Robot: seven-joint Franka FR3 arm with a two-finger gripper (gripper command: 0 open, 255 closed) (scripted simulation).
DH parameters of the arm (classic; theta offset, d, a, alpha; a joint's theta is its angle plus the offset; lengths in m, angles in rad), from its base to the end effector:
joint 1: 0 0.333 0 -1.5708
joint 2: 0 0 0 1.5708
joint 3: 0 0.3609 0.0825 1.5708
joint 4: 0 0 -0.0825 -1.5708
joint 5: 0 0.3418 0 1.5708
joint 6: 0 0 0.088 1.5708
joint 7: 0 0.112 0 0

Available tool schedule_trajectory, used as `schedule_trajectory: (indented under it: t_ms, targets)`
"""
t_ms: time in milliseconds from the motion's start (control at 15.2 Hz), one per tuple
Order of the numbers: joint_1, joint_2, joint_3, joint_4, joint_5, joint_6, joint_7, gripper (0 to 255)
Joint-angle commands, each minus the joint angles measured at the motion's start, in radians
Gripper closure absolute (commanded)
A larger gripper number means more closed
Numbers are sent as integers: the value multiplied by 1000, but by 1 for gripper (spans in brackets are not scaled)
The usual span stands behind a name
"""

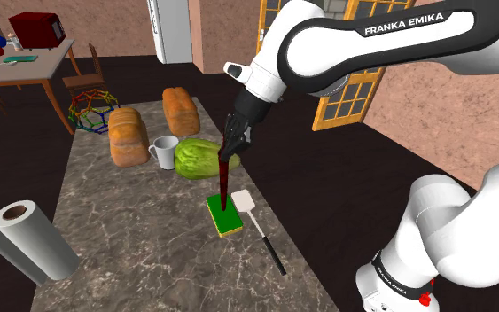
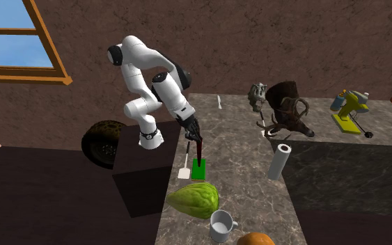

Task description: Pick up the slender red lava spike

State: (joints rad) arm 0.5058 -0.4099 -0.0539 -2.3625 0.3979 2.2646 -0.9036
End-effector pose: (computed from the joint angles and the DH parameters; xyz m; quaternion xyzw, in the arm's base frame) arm 0.3552 0.1816 0.5687 -0.8163 -0.5277 -0.1871 0.1421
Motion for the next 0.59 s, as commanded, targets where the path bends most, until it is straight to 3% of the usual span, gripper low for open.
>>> schedule_trajectory:
  t_ms: [0, 528]
  targets:
    - [0, 0, 0, 0, 0, 0, 0, 255]
    - [-8, -15, 2, 78, -24, -89, 37, 255]
